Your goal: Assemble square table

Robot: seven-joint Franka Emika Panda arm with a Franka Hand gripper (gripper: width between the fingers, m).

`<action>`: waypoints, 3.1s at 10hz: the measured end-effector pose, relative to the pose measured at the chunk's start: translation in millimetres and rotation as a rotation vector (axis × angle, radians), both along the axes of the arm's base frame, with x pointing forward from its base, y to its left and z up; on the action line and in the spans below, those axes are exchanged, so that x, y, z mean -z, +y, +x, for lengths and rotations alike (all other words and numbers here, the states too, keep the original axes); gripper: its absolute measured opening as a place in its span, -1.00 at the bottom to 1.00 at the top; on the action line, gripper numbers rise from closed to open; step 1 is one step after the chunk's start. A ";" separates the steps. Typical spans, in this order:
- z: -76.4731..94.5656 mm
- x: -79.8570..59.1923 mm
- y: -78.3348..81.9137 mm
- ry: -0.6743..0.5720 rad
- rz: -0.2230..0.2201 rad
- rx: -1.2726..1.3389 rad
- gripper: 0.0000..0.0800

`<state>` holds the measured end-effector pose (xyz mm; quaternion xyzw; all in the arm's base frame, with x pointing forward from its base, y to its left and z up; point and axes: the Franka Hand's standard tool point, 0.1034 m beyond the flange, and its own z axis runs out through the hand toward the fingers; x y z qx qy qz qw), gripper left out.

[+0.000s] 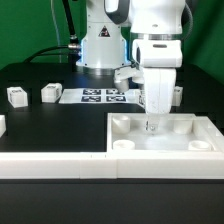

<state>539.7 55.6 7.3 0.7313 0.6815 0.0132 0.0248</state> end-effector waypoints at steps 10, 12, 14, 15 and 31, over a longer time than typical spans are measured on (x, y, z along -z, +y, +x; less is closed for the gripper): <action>10.2 -70.8 35.9 -0.044 0.009 0.407 0.62; 9.7 -70.1 37.0 -0.044 0.019 0.512 0.62; 7.3 -75.9 52.7 -0.051 0.045 0.751 0.62; -15.6 -59.2 66.9 -0.060 0.086 0.819 0.62; -82.7 -55.0 65.0 0.436 -0.137 1.787 0.62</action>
Offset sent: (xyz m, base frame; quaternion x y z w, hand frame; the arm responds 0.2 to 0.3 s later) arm -0.0135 -0.0005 0.0398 -0.0161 -0.0382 0.0630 0.9972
